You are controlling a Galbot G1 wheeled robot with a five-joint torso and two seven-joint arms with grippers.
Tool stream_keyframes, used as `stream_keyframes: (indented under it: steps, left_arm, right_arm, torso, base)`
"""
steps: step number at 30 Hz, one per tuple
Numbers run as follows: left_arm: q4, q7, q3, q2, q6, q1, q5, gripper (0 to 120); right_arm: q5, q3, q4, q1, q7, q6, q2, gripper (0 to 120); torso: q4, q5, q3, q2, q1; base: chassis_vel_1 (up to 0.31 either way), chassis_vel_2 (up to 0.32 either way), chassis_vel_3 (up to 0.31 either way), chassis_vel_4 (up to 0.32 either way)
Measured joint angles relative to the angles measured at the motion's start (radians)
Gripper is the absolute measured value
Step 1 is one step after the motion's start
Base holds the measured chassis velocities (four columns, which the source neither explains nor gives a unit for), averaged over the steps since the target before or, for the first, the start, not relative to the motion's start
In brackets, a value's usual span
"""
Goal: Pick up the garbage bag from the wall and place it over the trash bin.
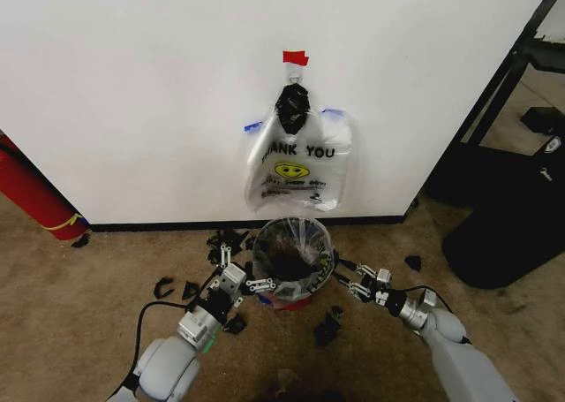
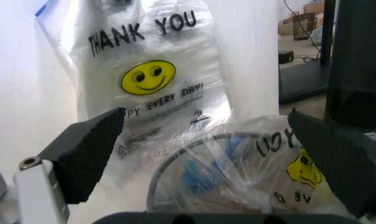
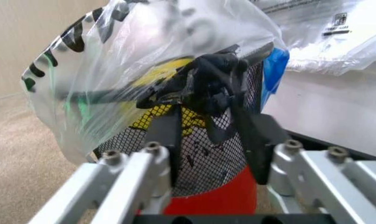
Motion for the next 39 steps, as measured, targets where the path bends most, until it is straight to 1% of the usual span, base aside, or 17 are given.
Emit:
stream_keyframes:
  steps: [2,4,5,8,28,29,30,31,32,33,35,36,37,38,39]
  left_arm:
    - [0.000,0.000,0.002,-0.002,-0.001,0.001,0.005,100]
    - [0.000,0.001,0.003,-0.005,-0.002,0.003,0.008,100]
    - [0.000,0.001,0.003,-0.005,-0.002,0.003,0.008,100]
    - [0.001,0.001,0.004,-0.009,-0.003,0.006,0.014,100]
    - [0.001,0.001,-0.001,-0.025,-0.007,0.029,0.036,100]
    - [0.001,0.001,-0.001,-0.026,-0.007,0.031,0.038,100]
    - [0.001,0.001,-0.001,-0.027,-0.008,0.033,0.038,100]
    - [0.001,0.001,-0.001,-0.027,-0.008,0.034,0.039,100]
    - [0.000,0.001,-0.001,-0.027,-0.009,0.035,0.040,100]
    - [0.000,0.001,-0.001,-0.027,-0.009,0.035,0.040,100]
    - [0.000,0.001,-0.002,-0.027,-0.011,0.038,0.043,100]
    - [0.000,0.001,-0.002,-0.027,-0.011,0.039,0.043,100]
    - [0.000,0.001,-0.002,-0.027,-0.011,0.039,0.043,100]
    - [-0.001,0.001,-0.003,-0.026,-0.011,0.040,0.044,100]
    - [-0.001,0.001,-0.003,-0.025,-0.012,0.040,0.044,100]
  right_arm:
    - [0.003,0.003,0.003,-0.006,0.000,0.004,-0.005,15]
    - [0.004,0.004,0.003,-0.008,0.000,0.009,-0.006,8]
    - [0.004,0.004,0.003,-0.008,0.000,0.009,-0.006,8]
    - [0.006,0.005,0.004,-0.012,0.001,0.017,-0.006,0]
    - [0.013,0.002,0.014,-0.016,0.007,0.039,-0.017,0]
    - [-0.002,0.006,0.015,-0.016,-0.004,0.040,-0.017,7]
    - [-0.017,0.009,0.015,-0.015,-0.011,0.044,-0.017,10]
    - [-0.027,0.010,0.015,-0.015,-0.014,0.050,-0.017,15]
    - [-0.033,0.010,0.015,-0.015,-0.015,0.056,-0.016,18]
    - [-0.033,0.010,0.015,-0.015,-0.015,0.056,-0.016,18]
    - [-0.050,0.009,0.015,-0.015,-0.016,0.075,-0.012,28]
    - [-0.062,0.009,0.016,-0.016,-0.017,0.082,-0.009,32]
    - [-0.062,0.009,0.016,-0.016,-0.017,0.082,-0.009,32]
    - [-0.078,0.009,0.018,-0.016,-0.017,0.090,-0.007,38]
    - [-0.087,0.009,0.018,-0.015,-0.015,0.096,-0.005,41]
  torso:
    - [-0.0001,0.0000,0.000,0.000,0.000]
    - [-0.0001,0.0000,0.000,0.000,0.000]
    - [-0.0001,0.0000,0.000,0.000,0.000]
    - [0.0000,0.0000,0.000,0.000,0.000]
    - [-0.0001,0.0001,0.000,0.000,0.000]
    - [-0.0001,0.0001,0.000,0.000,0.000]
    - [-0.0001,0.0001,0.000,0.000,0.000]
    - [-0.0001,0.0001,0.000,0.000,0.000]
    - [-0.0001,0.0000,0.000,0.000,0.000]
    - [-0.0001,0.0000,0.000,0.000,0.000]
    - [0.0000,0.0001,0.000,0.000,0.000]
    - [-0.0001,0.0001,0.000,0.000,0.000]
    - [-0.0001,0.0001,0.000,0.000,0.000]
    - [0.0000,0.0001,0.000,0.000,0.000]
    - [0.0000,0.0001,0.000,0.000,0.000]
  base:
    - [0.000,0.000,0.000,0.000]
    - [0.000,0.000,0.000,0.000]
    - [0.000,0.000,0.000,0.000]
    - [0.000,0.000,0.000,0.000]
    - [0.000,0.000,0.000,0.000]
    - [0.000,0.000,0.000,0.000]
    - [0.000,0.000,0.000,0.000]
    - [0.000,0.000,0.000,0.000]
    - [0.000,0.000,0.000,0.000]
    - [0.000,0.000,0.000,0.000]
    - [0.000,0.000,0.000,0.000]
    - [0.000,0.000,0.000,0.000]
    - [0.000,0.000,0.000,0.000]
    - [0.000,0.000,0.000,0.000]
    - [0.000,0.000,0.000,0.000]
